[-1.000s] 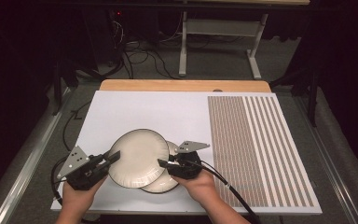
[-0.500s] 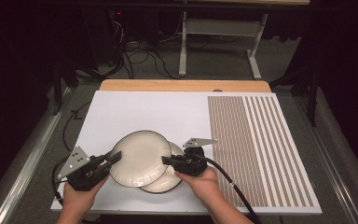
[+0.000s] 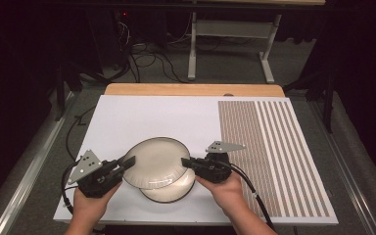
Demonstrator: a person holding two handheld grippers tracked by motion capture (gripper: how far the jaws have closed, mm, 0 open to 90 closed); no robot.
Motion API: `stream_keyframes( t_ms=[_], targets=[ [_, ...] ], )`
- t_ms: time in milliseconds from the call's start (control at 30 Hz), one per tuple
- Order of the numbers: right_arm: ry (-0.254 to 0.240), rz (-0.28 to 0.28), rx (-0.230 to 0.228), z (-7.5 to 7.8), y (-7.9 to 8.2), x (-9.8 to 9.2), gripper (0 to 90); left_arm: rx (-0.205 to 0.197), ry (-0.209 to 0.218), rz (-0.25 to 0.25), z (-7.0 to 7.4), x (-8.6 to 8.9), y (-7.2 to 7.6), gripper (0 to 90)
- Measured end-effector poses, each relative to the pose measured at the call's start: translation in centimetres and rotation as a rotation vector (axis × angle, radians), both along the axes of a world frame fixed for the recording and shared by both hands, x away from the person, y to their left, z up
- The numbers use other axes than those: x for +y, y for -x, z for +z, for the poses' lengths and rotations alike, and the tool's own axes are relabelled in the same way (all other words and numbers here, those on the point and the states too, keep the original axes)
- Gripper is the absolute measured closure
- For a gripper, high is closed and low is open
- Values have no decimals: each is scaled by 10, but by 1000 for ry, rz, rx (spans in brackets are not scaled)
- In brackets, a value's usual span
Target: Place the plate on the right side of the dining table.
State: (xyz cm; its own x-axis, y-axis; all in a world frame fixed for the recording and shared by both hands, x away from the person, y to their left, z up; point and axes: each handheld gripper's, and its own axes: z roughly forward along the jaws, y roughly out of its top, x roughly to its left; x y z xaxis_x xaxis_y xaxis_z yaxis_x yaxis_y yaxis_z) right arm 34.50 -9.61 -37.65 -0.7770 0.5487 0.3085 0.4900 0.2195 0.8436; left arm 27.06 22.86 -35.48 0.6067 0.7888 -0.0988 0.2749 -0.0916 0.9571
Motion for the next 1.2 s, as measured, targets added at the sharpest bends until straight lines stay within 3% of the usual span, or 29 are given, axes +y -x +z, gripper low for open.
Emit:
stream_keyframes(
  t_ms=[267,733,1200],
  targets=[
    [1,-39,-39,16,2,-24,874,1,25,-28,9,-22,-9,802],
    [18,-105,-102,30,5,-73,875,3,19,-88,17,-69,-28,801],
    [28,-200,-103,33,9,-137,875,58,8,-164,17,-131,-54,801]
  ],
)
